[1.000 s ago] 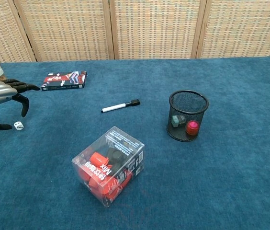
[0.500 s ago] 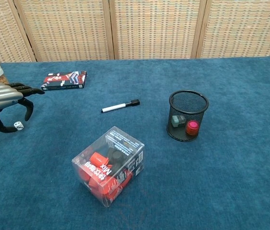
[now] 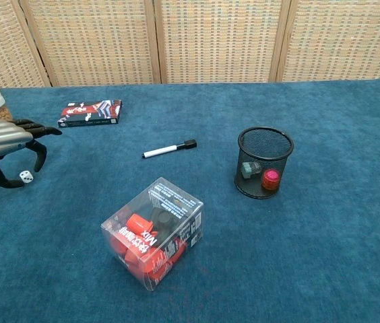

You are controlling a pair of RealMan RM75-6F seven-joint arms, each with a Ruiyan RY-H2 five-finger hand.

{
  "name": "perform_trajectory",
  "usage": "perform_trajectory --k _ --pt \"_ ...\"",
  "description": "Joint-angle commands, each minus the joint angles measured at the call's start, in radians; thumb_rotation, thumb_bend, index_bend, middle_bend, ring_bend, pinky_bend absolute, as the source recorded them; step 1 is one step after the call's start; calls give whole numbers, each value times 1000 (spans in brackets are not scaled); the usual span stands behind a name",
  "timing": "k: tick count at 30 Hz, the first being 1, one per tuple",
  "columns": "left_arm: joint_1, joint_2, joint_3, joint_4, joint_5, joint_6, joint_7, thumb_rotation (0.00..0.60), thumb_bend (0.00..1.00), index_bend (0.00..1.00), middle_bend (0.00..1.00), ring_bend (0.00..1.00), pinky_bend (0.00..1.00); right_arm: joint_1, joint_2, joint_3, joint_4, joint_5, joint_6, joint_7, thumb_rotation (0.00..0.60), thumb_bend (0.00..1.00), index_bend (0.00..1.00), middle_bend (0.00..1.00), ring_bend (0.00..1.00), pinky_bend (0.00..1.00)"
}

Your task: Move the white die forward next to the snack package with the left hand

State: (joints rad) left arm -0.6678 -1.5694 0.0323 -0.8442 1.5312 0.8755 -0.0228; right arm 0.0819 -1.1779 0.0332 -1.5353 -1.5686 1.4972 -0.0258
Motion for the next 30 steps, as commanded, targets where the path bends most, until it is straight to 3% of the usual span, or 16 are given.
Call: perform_trajectory --k 1,10,20,30 --pt "-1 -4 2 3 3 4 -3 600 313 522 0 0 0 0 -1 1 2 0 1 0 600 156 47 0 0 0" --pt "0 -1 3 13 3 14 -11 600 331 621 0 0 0 0 -5 5 14 6 2 9 600 156 47 0 0 0" --pt "-1 16 -2 -6 2 31 -11 600 334 641 0 0 0 0 -7 3 12 4 2 5 600 156 47 0 0 0" --pt "-32 128 -49 -183 -12 57 28 600 338 642 0 0 0 0 -2 4 10 7 -1 14 600 156 47 0 0 0"
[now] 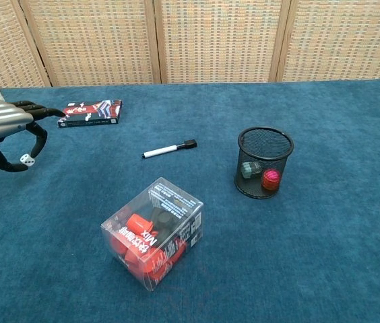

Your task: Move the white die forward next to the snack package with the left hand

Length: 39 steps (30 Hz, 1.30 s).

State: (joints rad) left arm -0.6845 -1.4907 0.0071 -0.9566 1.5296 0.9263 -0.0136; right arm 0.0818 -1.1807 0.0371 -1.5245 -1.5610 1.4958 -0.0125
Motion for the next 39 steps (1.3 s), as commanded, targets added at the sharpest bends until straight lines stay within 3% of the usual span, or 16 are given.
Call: perform_trajectory --k 1,14,21,24,28,36,39 --pt "-21 70 -34 -101 -15 10 26 600 338 642 0 0 0 0 1 0 -1 -2 1 2 600 156 47 0 0 0" --pt "-117 330 -188 -454 -104 -15 170 600 334 678 0 0 0 -2 7 -2 -6 -12 11 17 600 156 47 0 0 0" --pt "-196 442 -308 -599 -232 -59 277 600 331 678 0 0 0 0 5 -5 -6 -15 4 16 600 156 47 0 0 0" --pt "-220 466 -334 -638 -291 -77 317 600 330 678 0 0 0 2 6 -5 -4 -13 1 19 600 156 47 0 0 0" --pt "-232 480 -338 -694 -339 -83 344 600 327 678 0 0 0 1 8 -3 -1 -11 3 30 600 156 47 0 0 0" --pt "-234 485 -314 -706 -366 -76 362 600 306 677 0 0 0 0 7 -3 0 -13 6 34 600 156 47 0 0 0" --pt "-232 494 -307 -704 -365 -74 360 600 279 631 0 0 0 0 6 -3 0 -15 8 32 600 156 47 0 0 0"
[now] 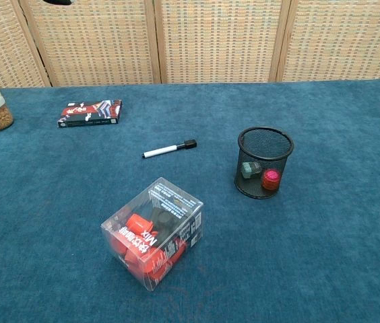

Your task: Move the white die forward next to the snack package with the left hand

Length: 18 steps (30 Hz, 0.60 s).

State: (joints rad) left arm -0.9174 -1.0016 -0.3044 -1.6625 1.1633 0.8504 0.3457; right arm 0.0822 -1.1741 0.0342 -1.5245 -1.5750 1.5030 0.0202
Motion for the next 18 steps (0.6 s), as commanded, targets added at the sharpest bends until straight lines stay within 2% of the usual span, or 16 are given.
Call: perform_trajectory --k 1,3,8,11,18 --pt "1 7 7 4 3 4 1 600 254 583 0 0 0 0 -1 0 0 -1 1 -2 600 156 47 0 0 0" --pt "3 8 10 4 5 7 -6 600 198 485 0 0 0 0 -1 0 -2 -2 1 -3 600 156 47 0 0 0" --pt "4 12 18 6 8 11 -14 600 152 372 0 0 0 0 -4 -2 -3 -7 5 -10 600 156 47 0 0 0" --pt "4 10 22 8 9 17 -12 600 151 341 0 0 0 -1 -4 -1 -3 -7 6 -12 600 156 47 0 0 0" --pt "6 5 34 12 3 20 -7 600 151 337 0 0 0 -1 -2 0 -3 -3 4 -9 600 156 47 0 0 0"
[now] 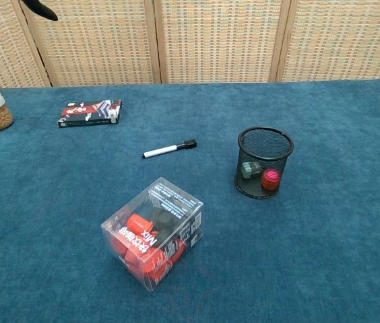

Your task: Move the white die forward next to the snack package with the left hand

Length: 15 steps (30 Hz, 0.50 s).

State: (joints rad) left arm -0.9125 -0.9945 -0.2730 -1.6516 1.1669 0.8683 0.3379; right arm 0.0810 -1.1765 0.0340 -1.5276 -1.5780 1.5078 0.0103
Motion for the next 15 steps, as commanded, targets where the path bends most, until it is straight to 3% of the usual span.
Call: perform_trajectory --k 1,11,15 --pt "3 -5 6 3 0 3 0 600 151 337 0 0 0 0 1 0 0 0 0 1 600 156 47 0 0 0" --pt "51 -25 62 7 39 38 -21 600 152 337 0 0 0 2 2 -1 1 4 -8 6 600 156 47 0 0 0" --pt "158 -23 146 -64 101 117 -59 600 152 337 0 0 0 2 6 -4 -5 0 -10 8 600 156 47 0 0 0"
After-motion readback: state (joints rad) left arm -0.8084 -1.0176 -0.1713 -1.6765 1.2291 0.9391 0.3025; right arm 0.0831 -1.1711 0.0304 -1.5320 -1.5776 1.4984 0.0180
